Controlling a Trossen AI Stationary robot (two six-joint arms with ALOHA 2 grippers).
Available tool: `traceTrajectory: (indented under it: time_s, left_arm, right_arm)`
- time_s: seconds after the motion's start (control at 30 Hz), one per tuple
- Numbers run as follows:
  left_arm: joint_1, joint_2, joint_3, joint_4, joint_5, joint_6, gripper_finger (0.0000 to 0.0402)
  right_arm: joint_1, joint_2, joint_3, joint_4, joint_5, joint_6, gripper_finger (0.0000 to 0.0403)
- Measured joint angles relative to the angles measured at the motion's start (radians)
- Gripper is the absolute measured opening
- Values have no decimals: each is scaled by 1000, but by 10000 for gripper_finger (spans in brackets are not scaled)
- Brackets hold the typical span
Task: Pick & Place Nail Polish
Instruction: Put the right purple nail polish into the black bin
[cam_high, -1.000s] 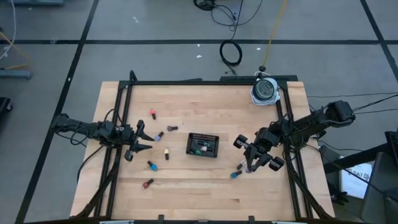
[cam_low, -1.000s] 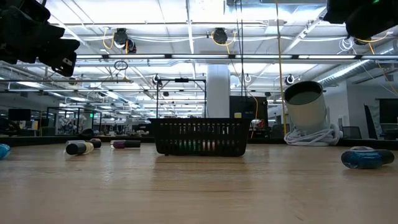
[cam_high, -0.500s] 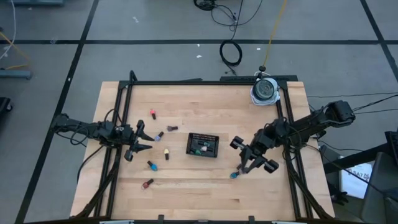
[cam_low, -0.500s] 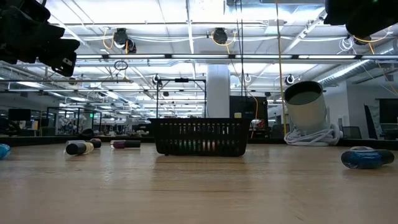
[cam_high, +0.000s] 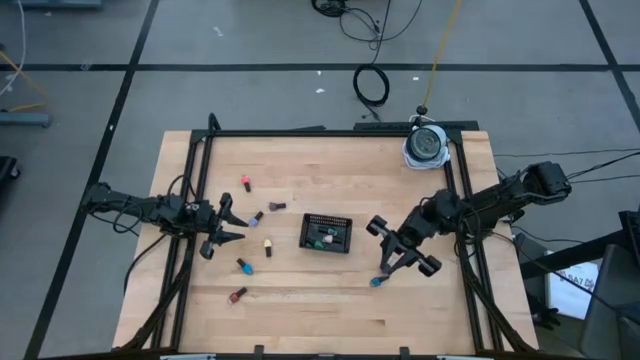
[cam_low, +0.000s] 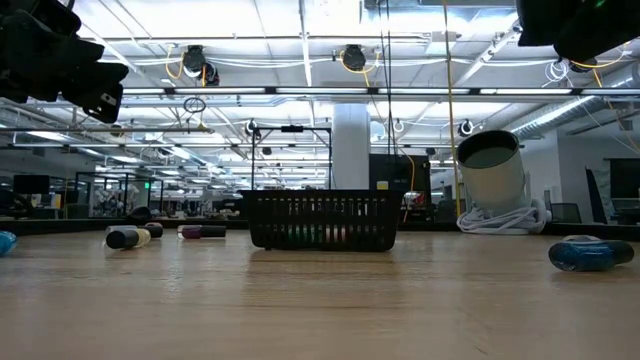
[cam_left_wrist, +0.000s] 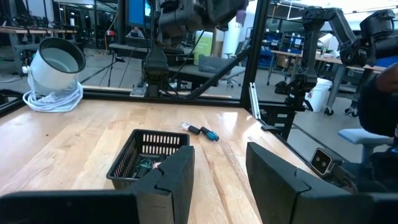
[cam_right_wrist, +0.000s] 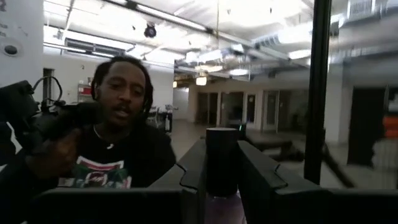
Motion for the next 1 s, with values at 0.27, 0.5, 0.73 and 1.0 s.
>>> traceTrajectory:
  time_s: [0.27, 0.5, 0.73, 1.0]
  left_arm:
    - [0, 0, 0, 0, 0, 0, 145]
    - [0, 0, 0, 0, 0, 0, 145]
    - [0, 0, 0, 0, 0, 0, 145]
    - [0, 0, 0, 0, 0, 0, 145]
  right_arm:
    - [-4, 0, 0, -248, 132, -2, 50]
    - [-55, 65, -1, -448, 460, -95, 50]
    - [-110, 262, 94, -477, 499, -91, 50]
    - [-200, 433, 303, -680, 492, -113, 50]
